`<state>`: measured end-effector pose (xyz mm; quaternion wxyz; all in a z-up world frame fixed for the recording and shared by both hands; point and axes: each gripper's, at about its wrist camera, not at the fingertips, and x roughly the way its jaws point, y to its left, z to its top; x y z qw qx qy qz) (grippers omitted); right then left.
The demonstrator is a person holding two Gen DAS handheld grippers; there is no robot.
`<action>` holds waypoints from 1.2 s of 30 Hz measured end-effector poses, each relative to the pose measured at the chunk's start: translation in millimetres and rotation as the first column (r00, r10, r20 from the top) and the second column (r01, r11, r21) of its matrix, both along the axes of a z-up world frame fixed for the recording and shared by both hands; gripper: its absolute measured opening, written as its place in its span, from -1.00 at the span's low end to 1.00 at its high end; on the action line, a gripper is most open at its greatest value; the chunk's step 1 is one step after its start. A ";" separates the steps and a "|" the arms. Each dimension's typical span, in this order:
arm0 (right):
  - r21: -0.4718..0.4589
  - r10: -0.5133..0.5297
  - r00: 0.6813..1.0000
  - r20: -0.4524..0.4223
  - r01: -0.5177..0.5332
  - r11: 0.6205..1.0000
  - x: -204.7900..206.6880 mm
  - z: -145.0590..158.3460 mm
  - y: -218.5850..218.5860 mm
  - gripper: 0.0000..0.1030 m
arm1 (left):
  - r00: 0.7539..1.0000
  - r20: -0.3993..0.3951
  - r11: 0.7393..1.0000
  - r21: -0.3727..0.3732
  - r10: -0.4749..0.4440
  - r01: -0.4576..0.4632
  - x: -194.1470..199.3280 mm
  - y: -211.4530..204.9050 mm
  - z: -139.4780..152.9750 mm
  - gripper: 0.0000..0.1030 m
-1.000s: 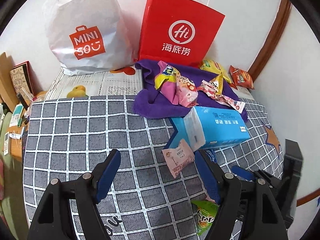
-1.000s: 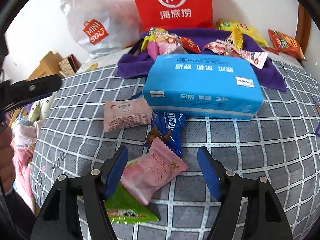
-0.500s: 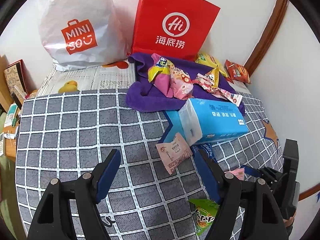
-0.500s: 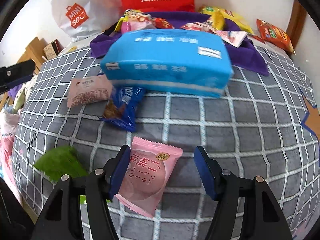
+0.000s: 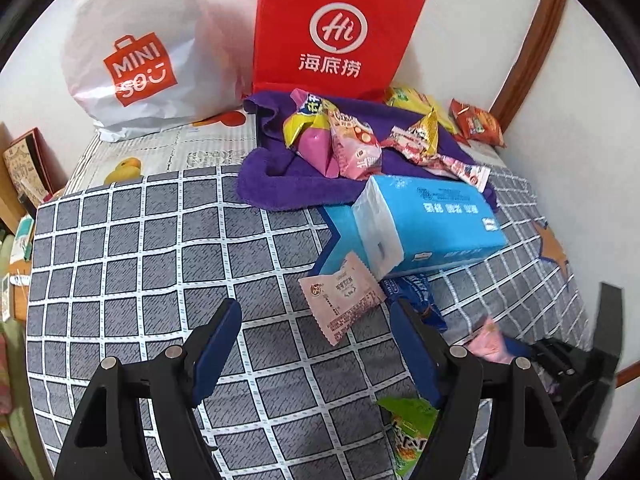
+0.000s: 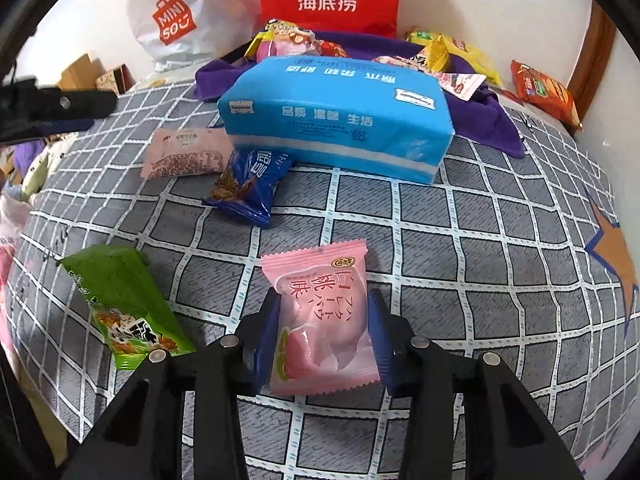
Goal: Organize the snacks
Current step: 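Grasp pink peach candy packet with right tool while left tool approaches beige packet, then grasp beige packet with left tool while right tool lifts pink packet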
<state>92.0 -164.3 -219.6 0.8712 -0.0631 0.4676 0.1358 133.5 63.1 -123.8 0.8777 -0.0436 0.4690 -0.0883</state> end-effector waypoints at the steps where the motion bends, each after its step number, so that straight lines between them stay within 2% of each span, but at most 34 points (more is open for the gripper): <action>1: 0.000 -0.009 1.000 0.006 0.009 1.000 -0.1 1.0 -3.5 -0.21 | 1.000 0.000 1.000 0.014 -0.004 0.004 2.1 -2.6 -2.2 0.45; 5: -0.025 -0.049 0.996 0.072 0.051 0.998 2.5 6.1 -23.1 -0.21 | 1.000 -0.004 0.998 0.062 -0.016 0.017 15.4 -9.8 -13.3 0.43; 10: 0.029 -0.121 0.987 0.104 0.118 0.993 23.2 4.8 -62.0 -0.21 | 0.999 -0.013 0.998 0.045 -0.038 0.039 38.7 -20.2 -23.4 0.43; 15: 0.047 -0.178 0.980 0.091 0.174 0.984 43.2 -7.2 -83.3 -0.19 | 0.995 -0.050 0.996 0.027 -0.081 0.083 55.6 -34.3 -36.5 0.41; 19: 0.037 -0.168 0.979 0.113 0.165 0.986 51.0 -8.2 -87.2 -0.19 | 0.991 -0.058 0.988 0.084 -0.124 0.128 54.8 -44.1 -47.0 0.30; 22: 0.040 -0.176 0.974 0.143 0.172 0.984 56.6 -10.0 -92.1 -0.17 | 0.982 -0.087 0.983 0.063 -0.166 0.172 46.9 -45.0 -58.8 0.29; 23: 0.049 -0.184 0.973 0.142 0.178 0.983 58.8 -10.5 -93.9 -0.17 | 0.981 -0.085 0.981 0.069 -0.173 0.179 42.7 -45.5 -61.8 0.21; 29: 0.078 -0.193 0.972 0.134 0.184 0.980 62.5 -11.3 -98.0 -0.13 | 0.974 -0.029 0.957 0.183 -0.226 0.227 18.4 -58.5 -63.8 0.04; 30: 0.071 -0.192 0.972 0.136 0.184 0.980 62.3 -11.6 -96.6 -0.13 | 0.973 -0.013 0.955 0.188 -0.230 0.228 16.6 -59.0 -64.0 0.01; 32: 0.060 -0.190 0.972 0.139 0.183 0.981 62.0 -12.0 -94.8 -0.12 | 0.973 0.019 0.958 0.179 -0.229 0.222 13.0 -57.0 -64.0 -0.24; 33: 0.064 -0.189 0.972 0.139 0.181 0.981 61.7 -12.2 -95.2 -0.11 | 0.975 0.034 0.961 0.177 -0.221 0.212 12.1 -55.8 -63.4 -0.30; 36: 0.097 -0.181 0.975 0.130 0.169 0.981 62.3 -12.7 -99.0 -0.01 | 0.974 0.078 0.962 0.190 -0.214 0.196 8.0 -55.7 -64.7 -0.33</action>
